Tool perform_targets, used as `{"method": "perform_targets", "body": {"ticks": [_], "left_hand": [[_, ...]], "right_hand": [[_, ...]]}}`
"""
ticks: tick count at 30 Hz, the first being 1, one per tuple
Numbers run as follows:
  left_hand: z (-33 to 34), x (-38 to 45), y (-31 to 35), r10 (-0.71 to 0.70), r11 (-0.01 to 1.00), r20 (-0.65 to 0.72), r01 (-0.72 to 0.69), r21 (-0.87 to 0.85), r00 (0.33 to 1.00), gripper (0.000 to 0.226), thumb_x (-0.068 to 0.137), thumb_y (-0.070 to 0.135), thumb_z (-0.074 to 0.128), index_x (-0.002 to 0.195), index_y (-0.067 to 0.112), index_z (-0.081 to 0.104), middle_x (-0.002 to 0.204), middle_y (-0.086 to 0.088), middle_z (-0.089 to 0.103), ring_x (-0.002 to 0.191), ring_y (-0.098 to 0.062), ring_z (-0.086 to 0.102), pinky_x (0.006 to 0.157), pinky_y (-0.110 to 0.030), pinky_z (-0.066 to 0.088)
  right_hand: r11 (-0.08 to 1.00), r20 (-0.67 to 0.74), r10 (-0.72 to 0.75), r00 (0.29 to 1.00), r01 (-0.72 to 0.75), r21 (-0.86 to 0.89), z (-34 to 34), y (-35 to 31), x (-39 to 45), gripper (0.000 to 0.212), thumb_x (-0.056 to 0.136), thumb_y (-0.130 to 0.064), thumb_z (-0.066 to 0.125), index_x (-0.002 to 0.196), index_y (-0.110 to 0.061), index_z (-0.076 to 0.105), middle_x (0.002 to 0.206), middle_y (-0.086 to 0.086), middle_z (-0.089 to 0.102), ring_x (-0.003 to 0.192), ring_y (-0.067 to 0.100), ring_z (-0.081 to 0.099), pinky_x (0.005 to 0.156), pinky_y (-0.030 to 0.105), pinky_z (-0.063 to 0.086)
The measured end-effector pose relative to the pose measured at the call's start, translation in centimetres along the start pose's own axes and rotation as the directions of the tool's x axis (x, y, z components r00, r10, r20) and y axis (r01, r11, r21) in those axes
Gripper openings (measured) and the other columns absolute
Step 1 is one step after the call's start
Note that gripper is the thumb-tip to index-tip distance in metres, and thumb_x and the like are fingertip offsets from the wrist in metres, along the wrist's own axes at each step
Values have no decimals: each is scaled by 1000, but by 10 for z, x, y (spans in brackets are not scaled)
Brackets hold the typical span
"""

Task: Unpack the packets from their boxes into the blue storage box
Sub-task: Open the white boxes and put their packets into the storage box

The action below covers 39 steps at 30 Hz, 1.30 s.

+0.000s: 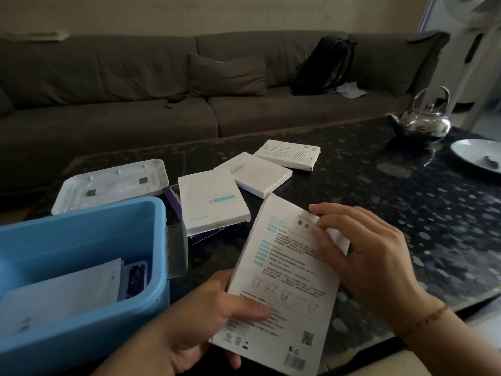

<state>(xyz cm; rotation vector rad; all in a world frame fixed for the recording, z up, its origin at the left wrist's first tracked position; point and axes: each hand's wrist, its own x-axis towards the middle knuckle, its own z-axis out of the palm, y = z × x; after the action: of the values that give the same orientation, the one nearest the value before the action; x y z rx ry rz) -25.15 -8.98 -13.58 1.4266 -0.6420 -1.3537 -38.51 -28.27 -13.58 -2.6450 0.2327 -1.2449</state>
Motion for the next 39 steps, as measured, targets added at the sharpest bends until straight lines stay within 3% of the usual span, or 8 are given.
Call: {"method": "perform_targets", "body": {"ticks": [5,10,18,20,23,27,33,39], "left_hand": [[-2,1,-3,-13,999,16,12,48,1000,30,72,16,73,100,23,73,109,-11,75,100,-39,70,44,-26,50],[-12,4,-8,-47,997,79,43,58,996,60,72,16,77,128,8,56,119,-15,70,107,-41,68,45,-23,52],[-13,4,-8,-10,999,216,0,44,976,41,79,18,74,119,19,68,123,-13,69,107,-35,67,50,-19,50],[-16,6,-10,-10,1000,214,5,22,977,45,80,18,74,124,14,65,126,-17,66,109,-40,65,50,-20,51],[-20,7,-12,-25,999,205,30,-20,978,53,78,16,76,127,6,60,126,-22,65,109,-42,65,47,-20,53],[-21,7,-15,-43,997,158,51,-50,986,58,71,14,80,123,3,58,119,-24,68,104,-44,67,44,-23,53],[-23,6,-16,-88,996,137,90,-8,987,75,68,16,83,132,3,47,121,-24,67,107,-47,65,44,-24,53],[-22,7,-15,-101,995,134,101,10,986,76,64,17,83,130,0,47,118,-24,68,103,-45,68,42,-22,52]], "right_hand": [[931,25,298,954,-297,212,-23,-7,18,12,92,-28,59,87,-20,67,80,-20,70,73,-1,69,65,11,55],[693,259,513,819,-572,438,-52,-10,35,14,93,-10,54,82,-10,62,73,-2,76,59,14,70,59,23,59],[124,639,562,525,-817,562,-49,6,32,24,94,-25,49,86,-12,68,82,22,72,59,26,61,53,31,50],[151,567,650,506,-817,556,-51,13,32,29,98,-31,46,100,-10,66,87,20,74,61,28,64,57,35,52],[369,446,651,614,-769,521,-61,17,29,39,84,-45,59,104,-11,65,92,16,75,69,31,70,64,44,56],[593,629,405,663,-714,372,-67,8,20,62,64,-52,75,116,-24,60,100,2,76,87,22,74,71,39,62],[593,617,401,677,-706,388,-58,4,19,42,72,-19,73,112,-16,62,88,7,77,83,21,75,73,36,62],[523,645,386,660,-732,436,-60,5,19,48,68,-19,75,113,-13,57,85,18,75,82,31,75,69,42,62]]}}
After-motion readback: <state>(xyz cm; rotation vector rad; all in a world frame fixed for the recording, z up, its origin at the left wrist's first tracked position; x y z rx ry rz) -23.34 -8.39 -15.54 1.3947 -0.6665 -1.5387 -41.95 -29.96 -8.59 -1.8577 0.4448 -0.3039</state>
